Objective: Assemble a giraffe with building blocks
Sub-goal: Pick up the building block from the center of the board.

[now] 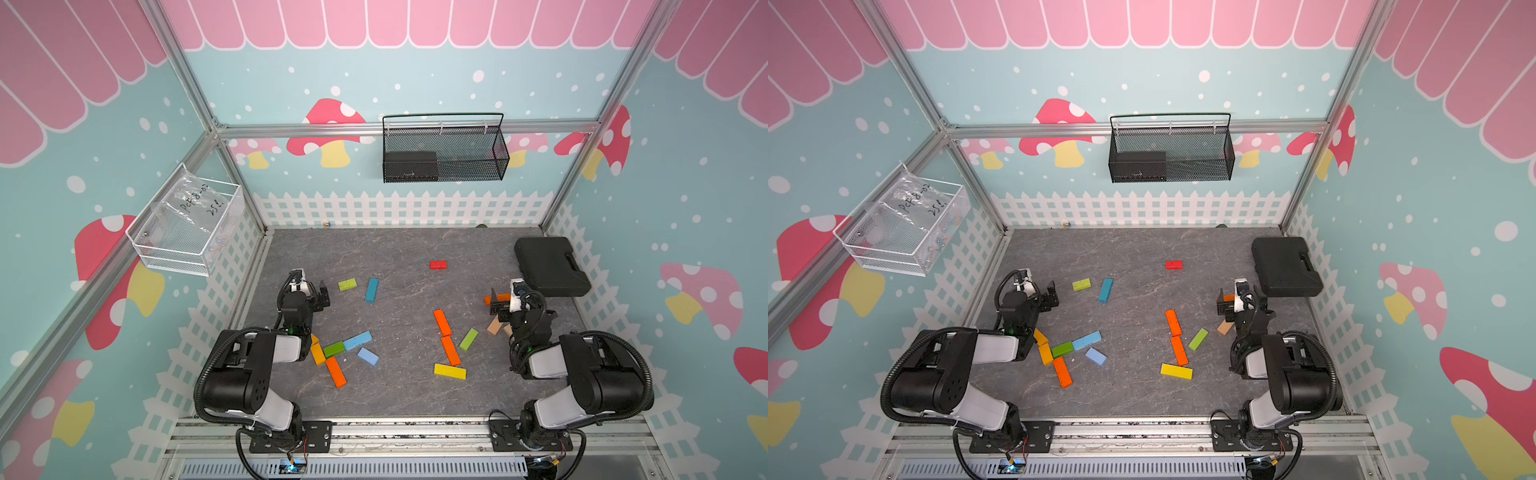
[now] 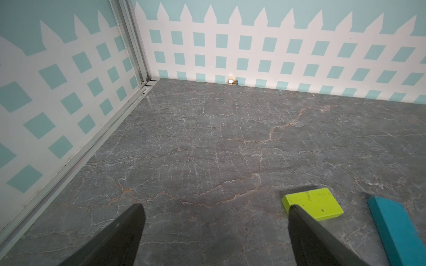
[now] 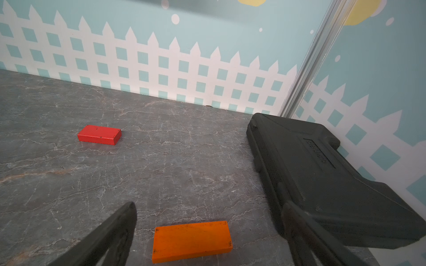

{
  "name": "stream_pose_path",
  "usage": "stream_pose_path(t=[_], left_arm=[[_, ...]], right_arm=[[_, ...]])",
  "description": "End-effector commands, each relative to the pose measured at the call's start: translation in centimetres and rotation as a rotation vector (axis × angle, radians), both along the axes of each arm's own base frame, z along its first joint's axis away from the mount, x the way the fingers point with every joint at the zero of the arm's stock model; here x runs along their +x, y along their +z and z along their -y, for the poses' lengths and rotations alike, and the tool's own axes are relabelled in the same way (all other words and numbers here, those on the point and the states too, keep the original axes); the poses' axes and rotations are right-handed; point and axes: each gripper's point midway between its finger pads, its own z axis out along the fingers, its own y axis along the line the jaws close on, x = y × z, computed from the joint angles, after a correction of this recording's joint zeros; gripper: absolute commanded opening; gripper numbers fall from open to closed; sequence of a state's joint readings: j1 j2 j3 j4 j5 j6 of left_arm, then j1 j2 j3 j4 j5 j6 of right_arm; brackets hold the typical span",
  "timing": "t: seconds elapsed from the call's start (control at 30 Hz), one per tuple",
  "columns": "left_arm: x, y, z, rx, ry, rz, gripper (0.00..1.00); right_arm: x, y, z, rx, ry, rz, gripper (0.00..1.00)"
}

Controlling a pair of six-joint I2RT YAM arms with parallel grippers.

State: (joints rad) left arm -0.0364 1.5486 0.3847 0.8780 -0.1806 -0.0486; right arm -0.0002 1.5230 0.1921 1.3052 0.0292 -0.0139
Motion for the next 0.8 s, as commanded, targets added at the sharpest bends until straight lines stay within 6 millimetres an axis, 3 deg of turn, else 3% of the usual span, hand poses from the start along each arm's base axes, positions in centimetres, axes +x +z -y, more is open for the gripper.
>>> stream_pose_path(t=[0.0,0.27,0.33,0.43,0.5,0.53,0.63,0.77], left_arm=[[0.4,0.7,0.1,-0.005,-0.014,0.014,0.99],[0.3,0.9,0.1,-0.004,-0.013,0.02,0.98],[0.0,1.7,-0.6,0.008,0.041,0.025,0.97],[-1.1,6.2,-1.6,0.034,0.177,0.008,0.95],[-1.9,9.6,-2.4,-0.064,0.272,0.038,0.91],[-2.4,11.1,-2.5,-0.115,0.296,0.039,0.88],[-3.9,14.5,-2.4,-0.214,0.331,0.005,0.83],[-5.0,16.3,-1.0,-0.26,0.275,-0.154,0.82]], right_arm=[[0.4,0.6,0.1,-0.001,-0.003,0.019,1.0],[0.4,0.6,0.3,0.004,-0.005,0.017,0.99],[-0.2,1.8,1.2,0.008,-0.075,0.054,0.95],[-1.0,4.9,2.3,0.029,-0.181,0.074,0.96],[-1.3,7.3,4.3,0.2,-0.309,0.082,0.98],[-1.3,8.0,4.3,0.254,-0.321,0.057,0.98],[-1.0,11.0,3.1,0.383,-0.274,0.028,1.0],[-0.1,13.1,1.2,0.449,-0.209,-0.097,0.97]])
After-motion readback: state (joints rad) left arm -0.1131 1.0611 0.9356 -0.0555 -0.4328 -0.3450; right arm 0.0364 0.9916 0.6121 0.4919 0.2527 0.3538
